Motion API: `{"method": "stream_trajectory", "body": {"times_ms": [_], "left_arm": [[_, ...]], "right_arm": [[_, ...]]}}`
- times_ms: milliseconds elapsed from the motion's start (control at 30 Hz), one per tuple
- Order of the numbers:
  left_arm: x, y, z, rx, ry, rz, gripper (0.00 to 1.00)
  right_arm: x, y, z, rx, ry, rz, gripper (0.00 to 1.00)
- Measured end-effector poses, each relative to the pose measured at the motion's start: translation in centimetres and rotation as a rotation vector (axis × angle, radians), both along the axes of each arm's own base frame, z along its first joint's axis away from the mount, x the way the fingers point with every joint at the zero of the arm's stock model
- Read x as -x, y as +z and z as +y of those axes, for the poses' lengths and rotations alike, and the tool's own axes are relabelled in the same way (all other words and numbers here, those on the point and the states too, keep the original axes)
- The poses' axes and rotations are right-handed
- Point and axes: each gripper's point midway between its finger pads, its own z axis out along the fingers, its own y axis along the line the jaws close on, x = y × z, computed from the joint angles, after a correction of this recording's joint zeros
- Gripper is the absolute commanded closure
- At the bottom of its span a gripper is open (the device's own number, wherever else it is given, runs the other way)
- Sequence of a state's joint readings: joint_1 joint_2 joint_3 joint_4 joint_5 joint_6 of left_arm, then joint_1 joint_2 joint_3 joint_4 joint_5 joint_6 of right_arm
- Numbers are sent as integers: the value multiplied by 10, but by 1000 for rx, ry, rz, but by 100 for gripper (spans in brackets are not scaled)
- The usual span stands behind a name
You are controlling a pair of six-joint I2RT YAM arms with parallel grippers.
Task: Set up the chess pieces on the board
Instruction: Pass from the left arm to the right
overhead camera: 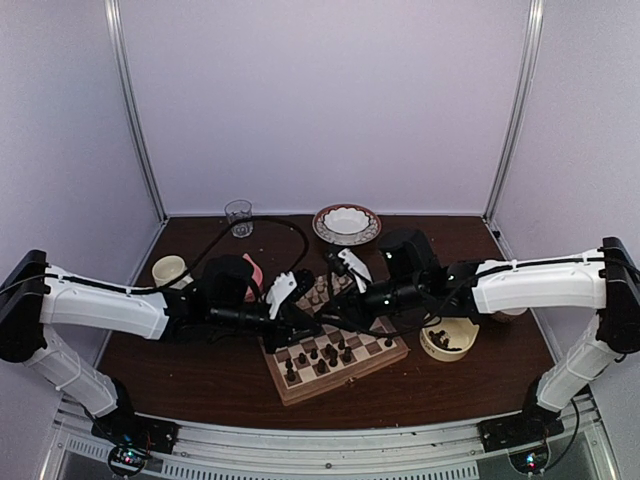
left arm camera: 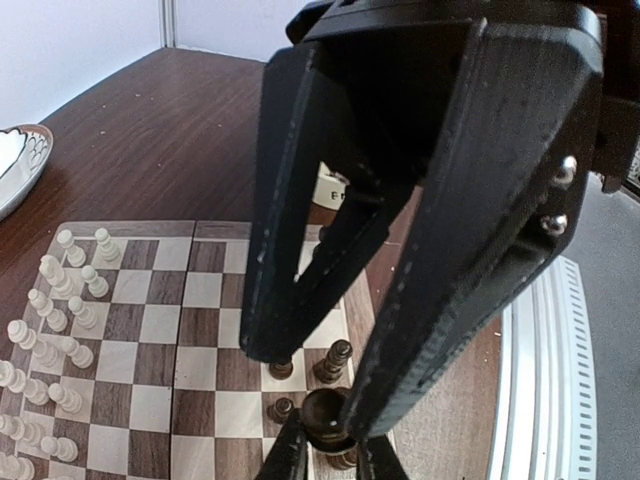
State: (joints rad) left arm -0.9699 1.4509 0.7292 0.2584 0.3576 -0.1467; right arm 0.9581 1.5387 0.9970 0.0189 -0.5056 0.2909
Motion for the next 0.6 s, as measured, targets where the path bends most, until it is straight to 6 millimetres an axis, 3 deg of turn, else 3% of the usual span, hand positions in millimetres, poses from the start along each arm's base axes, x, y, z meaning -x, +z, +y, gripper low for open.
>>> {"method": "stream_trajectory", "body": {"times_ms": [267, 433, 600], "left_arm": [[1, 0, -2, -9, -4, 3, 94], [1, -5, -1, -28, 0, 7, 93], [1, -6, 0, -36, 3, 10, 79]], "right_arm": [[1, -6, 5, 6, 22, 19, 74], [3, -8, 8, 8, 36, 32, 88], [4, -10, 8, 19, 38, 23, 95]]}}
